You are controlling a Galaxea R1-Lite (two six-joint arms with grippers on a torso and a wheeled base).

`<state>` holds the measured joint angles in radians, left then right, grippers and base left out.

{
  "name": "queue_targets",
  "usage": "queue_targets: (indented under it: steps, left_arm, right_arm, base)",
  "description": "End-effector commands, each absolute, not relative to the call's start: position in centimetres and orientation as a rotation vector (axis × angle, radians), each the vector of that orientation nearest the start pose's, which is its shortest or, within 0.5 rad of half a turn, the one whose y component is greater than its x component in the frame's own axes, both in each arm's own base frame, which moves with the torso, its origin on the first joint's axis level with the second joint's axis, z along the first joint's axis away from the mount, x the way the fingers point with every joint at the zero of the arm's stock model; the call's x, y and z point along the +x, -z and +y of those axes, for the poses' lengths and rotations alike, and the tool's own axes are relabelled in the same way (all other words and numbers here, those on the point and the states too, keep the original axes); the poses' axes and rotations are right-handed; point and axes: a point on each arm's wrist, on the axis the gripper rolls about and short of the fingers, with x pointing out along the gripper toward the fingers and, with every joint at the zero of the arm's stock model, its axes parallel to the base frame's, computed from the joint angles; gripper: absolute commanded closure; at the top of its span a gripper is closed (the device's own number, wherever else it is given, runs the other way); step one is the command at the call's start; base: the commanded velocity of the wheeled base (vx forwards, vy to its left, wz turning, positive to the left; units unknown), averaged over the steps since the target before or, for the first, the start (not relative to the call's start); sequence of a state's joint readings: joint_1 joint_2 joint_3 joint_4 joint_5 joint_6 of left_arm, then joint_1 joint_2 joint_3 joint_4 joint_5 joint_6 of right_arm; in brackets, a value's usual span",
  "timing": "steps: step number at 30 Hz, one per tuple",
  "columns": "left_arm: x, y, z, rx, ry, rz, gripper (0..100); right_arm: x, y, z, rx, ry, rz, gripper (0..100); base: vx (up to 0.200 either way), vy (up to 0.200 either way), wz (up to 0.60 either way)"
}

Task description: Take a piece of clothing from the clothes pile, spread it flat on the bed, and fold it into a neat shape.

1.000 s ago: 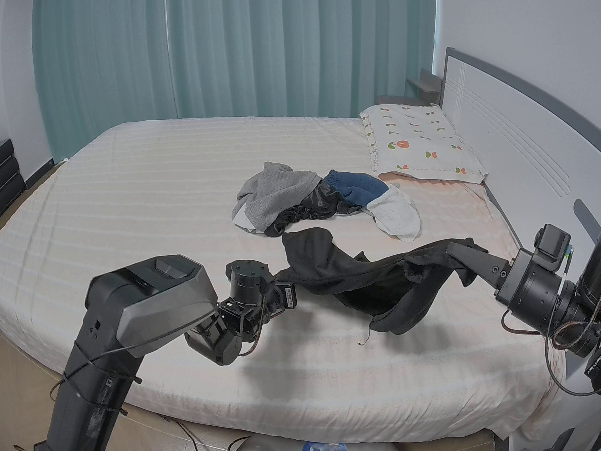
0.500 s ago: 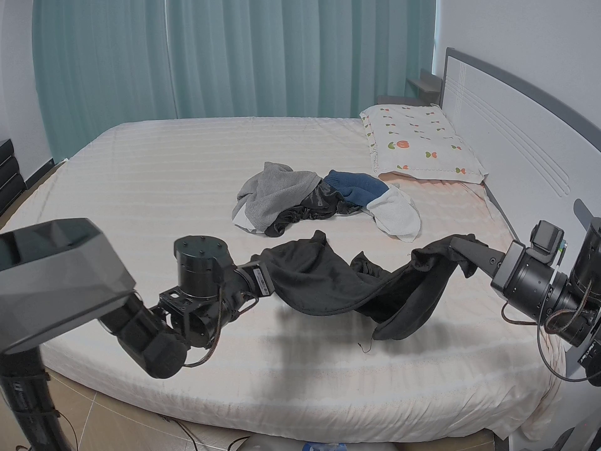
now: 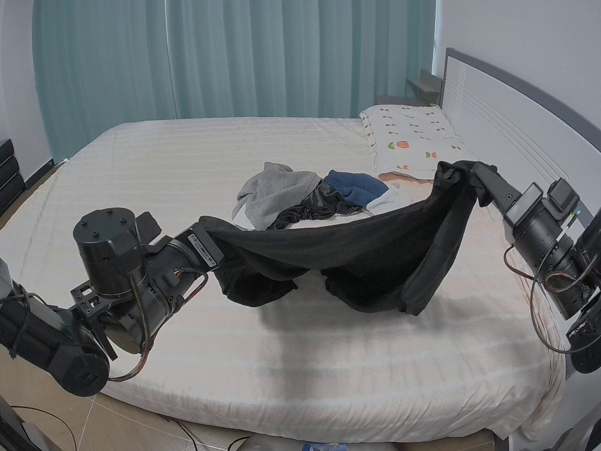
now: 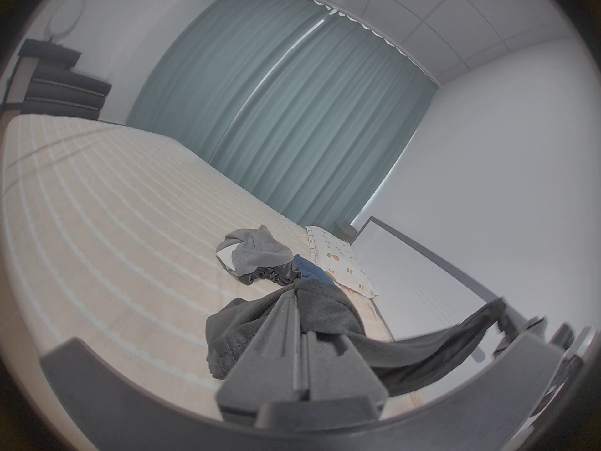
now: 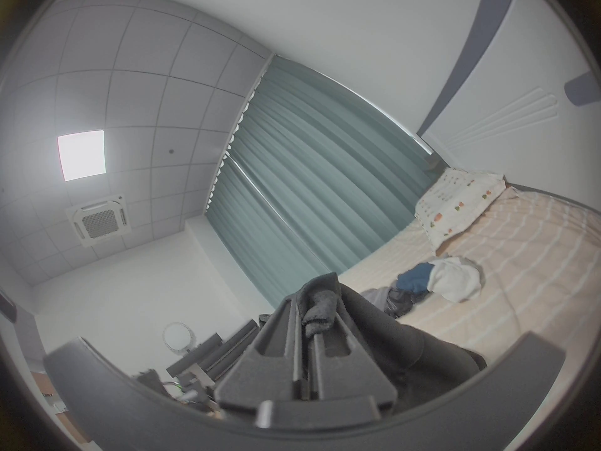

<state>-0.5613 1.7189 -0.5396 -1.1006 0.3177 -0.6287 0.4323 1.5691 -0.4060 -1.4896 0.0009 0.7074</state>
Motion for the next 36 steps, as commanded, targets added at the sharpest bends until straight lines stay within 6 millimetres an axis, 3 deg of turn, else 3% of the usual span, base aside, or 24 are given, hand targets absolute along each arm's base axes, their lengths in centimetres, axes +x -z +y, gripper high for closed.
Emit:
queue_targets:
  steps: [1, 8, 12, 20, 29, 36]
  left_arm:
    - [22.5, -16.0, -12.9, -0.697, 0.197, 0.146, 100]
    - [22.5, -15.2, -12.1, -0.848, 0.241, 0.229, 100]
    - [21.9, -13.8, -11.9, -0.828, 0.252, 0.298, 100]
    - [20.1, -13.0, -11.1, -0.817, 0.242, 0.337, 100]
    - [19.6, -13.2, -10.6, -0.821, 0.240, 0.328, 100]
    - [19.4, -13.2, -10.6, -0.831, 0.243, 0.332, 100]
  right_arm:
    - [24.2, -15.2, 11.2, 0.717, -0.451, 0.011, 100]
    - [23.7, -13.3, 11.0, 0.700, -0.432, 0.067, 100]
    - [23.2, -12.9, 11.5, 0.684, -0.445, 0.093, 100]
    - [23.0, -12.6, 12.3, 0.617, -0.407, 0.076, 100]
    - [22.9, -12.3, 12.9, 0.539, -0.424, 0.073, 100]
    - [23.0, -12.8, 12.9, 0.549, -0.425, 0.052, 100]
  base:
    - [0.000, 0.000, 0.00]
    - [0.000, 0.000, 0.00]
    - [0.000, 0.000, 0.00]
    - [0.000, 0.000, 0.00]
    - [-0.133, 0.000, 0.00]
    - [0.000, 0.000, 0.00]
